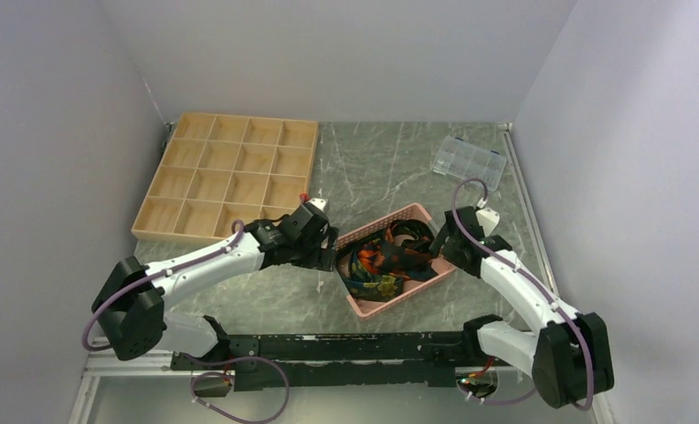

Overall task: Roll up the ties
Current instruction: Move the bin to the corner of the board.

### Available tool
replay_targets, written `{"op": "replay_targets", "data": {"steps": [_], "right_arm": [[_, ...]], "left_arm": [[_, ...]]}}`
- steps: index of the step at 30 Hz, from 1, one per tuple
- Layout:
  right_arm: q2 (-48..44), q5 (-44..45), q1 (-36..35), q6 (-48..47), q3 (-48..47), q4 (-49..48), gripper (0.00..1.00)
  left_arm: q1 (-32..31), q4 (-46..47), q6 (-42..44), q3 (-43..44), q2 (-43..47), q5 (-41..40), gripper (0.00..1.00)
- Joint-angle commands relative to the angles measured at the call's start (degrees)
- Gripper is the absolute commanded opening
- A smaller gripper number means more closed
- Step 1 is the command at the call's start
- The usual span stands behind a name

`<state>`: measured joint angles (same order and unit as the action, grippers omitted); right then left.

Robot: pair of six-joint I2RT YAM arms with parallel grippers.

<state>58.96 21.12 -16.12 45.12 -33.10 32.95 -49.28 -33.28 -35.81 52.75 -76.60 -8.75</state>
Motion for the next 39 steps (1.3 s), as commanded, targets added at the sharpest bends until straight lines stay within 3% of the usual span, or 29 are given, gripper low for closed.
{"op": "replay_targets", "data": {"steps": [1, 9, 14, 17, 23, 28, 34, 39], "right_arm": [[3.39, -1.42, 2.58, -0.28, -0.97, -6.47, 0.79], [12.03, -1.14, 5.89, -0.41, -4.7, -11.69, 0.73], [17.79, 0.11, 6.1, -1.0, -10.55, -13.47, 0.75], [20.91, 0.46, 6.19, -2.09, -15.53, -12.59, 0.79], [21.96, 4.31, 6.47, -2.88, -25.55, -6.13, 0.99], [16.55, 5.39, 6.71, -1.91, -25.7, -3.58, 1.0], [14.81, 4.77, 7.68, -2.77, -23.57, -3.1, 1.0], [16.24, 2.65, 9.44, -3.75, -20.15, -5.54, 1.0]], "left_arm": [[-0.11, 2.64, 0.31, 4.16, -2.87, -2.44, 0.88], [-0.11, 6.02, -0.42, 5.19, -9.52, 0.73, 0.77], [-0.25, 13.52, 1.2, 5.03, -11.97, 7.91, 0.66], [-0.77, 16.32, 1.36, 6.14, -14.81, 10.56, 0.53], [-2.31, 17.62, -1.16, 9.85, -20.28, 8.9, 0.33], [-2.31, 17.73, -4.45, 11.81, -22.77, 5.76, 0.17], [-2.32, 17.08, -6.0, 15.09, -24.5, 5.35, 0.12], [-2.32, 17.29, -6.53, 13.79, -22.81, 5.12, 0.18]]}}
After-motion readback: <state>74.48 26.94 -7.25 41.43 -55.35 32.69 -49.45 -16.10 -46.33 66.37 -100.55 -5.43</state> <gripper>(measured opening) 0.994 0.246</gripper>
